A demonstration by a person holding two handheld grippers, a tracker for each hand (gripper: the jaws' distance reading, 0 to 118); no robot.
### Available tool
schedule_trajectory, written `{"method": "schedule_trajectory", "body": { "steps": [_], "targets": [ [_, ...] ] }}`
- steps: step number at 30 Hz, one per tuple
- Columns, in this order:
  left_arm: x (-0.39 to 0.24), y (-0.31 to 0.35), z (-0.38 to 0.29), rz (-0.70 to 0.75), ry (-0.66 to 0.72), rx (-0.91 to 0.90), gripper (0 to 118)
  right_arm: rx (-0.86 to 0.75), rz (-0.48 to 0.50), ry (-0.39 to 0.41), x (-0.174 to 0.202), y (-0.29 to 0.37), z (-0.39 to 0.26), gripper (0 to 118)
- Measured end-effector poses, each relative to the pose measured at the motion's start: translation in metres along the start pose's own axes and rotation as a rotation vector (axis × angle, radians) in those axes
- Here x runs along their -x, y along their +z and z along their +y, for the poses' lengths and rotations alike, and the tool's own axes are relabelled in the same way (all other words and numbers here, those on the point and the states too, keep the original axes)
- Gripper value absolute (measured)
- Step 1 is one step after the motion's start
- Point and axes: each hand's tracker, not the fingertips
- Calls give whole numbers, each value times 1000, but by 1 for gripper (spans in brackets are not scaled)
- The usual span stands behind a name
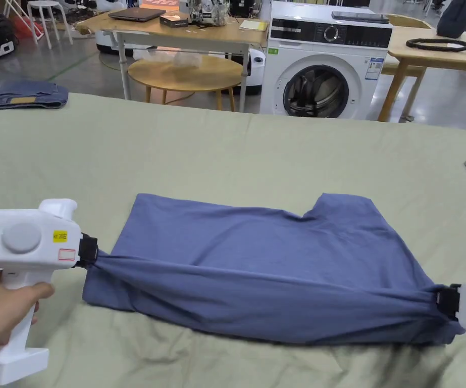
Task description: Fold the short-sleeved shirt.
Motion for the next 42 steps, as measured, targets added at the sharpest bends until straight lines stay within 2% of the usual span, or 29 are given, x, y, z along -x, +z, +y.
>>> {"method": "schedule_trajectory", "body": {
  "steps": [9, 16, 17, 19, 20, 21, 26, 28, 29, 30, 31, 33, 34, 35, 37, 42],
  "targets": [
    [2, -80, 37, 45, -21, 118, 1, 84, -9, 9, 8, -90, 35, 4],
    [5, -99, 32, 47, -10, 163, 3, 141, -32, 42, 14, -118, 30, 7],
    [4, -98, 32, 52, -18, 155, 8, 135, -39, 45, 15, -116, 30, 10],
    [3, -91, 30, 72, -26, 119, 40, 96, -57, 56, 13, -115, 32, 36],
    [-4, -81, 26, 64, -24, 108, 56, 73, -65, 66, 15, -109, 32, 53],
    [-5, -76, 24, 35, -16, 89, 69, 29, -63, 75, 17, -104, 32, 64],
    [-17, -47, 10, -56, 3, -74, 71, -152, -20, 68, 36, -67, 25, 64],
    [-34, -24, -4, -71, -28, -144, 70, -248, -7, 43, 46, -49, 18, 64],
    [-40, -16, -10, -75, -47, -182, 63, -284, 6, 42, 53, -42, 13, 62],
    [-47, -7, -17, -53, -61, -226, 44, -310, 16, 48, 59, -35, 9, 55],
    [-53, 0, -23, -39, -88, -261, 28, -337, 16, 60, 65, -28, 6, 44],
    [-64, 13, -32, 6, -127, -316, 9, -391, 18, 80, 78, -16, -2, 5],
    [-69, 20, -37, 11, -128, -337, 3, -417, 8, 79, 85, -10, -5, 2],
    [-73, 26, -42, 0, -121, -356, 0, -443, 2, 76, 89, -5, -9, 0],
    [-77, 32, -48, 14, -122, -402, 0, -483, 47, 62, 94, 4, -14, 0],
    [-74, 54, -61, 31, -93, -439, 0, -542, 47, 72, 111, 24, -29, 0]
  ]
}}
